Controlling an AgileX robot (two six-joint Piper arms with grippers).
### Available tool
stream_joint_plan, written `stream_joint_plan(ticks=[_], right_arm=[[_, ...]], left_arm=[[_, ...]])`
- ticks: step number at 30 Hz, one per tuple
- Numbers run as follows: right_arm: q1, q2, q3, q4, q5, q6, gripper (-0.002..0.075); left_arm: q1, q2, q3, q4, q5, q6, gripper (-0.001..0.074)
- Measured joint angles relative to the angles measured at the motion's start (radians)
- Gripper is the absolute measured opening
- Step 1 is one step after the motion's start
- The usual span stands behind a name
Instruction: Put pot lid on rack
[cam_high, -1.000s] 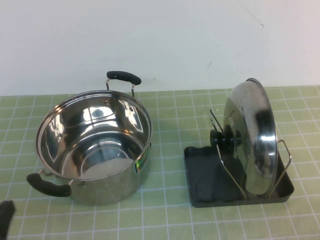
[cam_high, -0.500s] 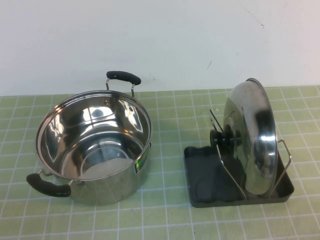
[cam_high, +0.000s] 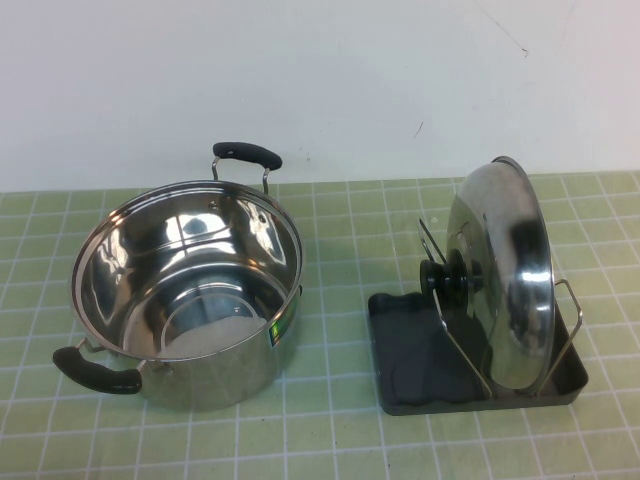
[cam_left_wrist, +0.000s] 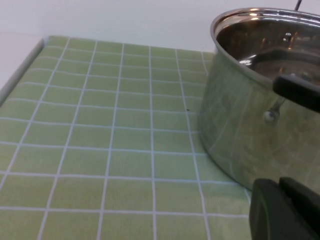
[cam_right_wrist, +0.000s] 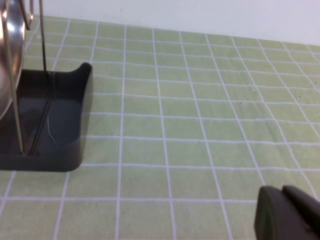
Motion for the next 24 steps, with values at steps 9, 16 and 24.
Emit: stream_joint_plan(ticks=[9,16,24], right_arm=[[0.0,0.0,0.0,0.0,-0.001,0.001,-0.0001],[0.0,0.0,0.0,0.0,-0.001,0.001,-0.0001],[0.0,0.0,0.0,0.0,-0.001,0.001,-0.0001]], left_arm=[[0.0,-0.047,0.0,0.159,0.067,-0.174,-0.0001],[-0.03,-0.049,-0.002,0.224,0.08,-0.21,-0.0001],[-0.052,-0.049,-0.002,0.221,0.082,-0.163,-0.0001]])
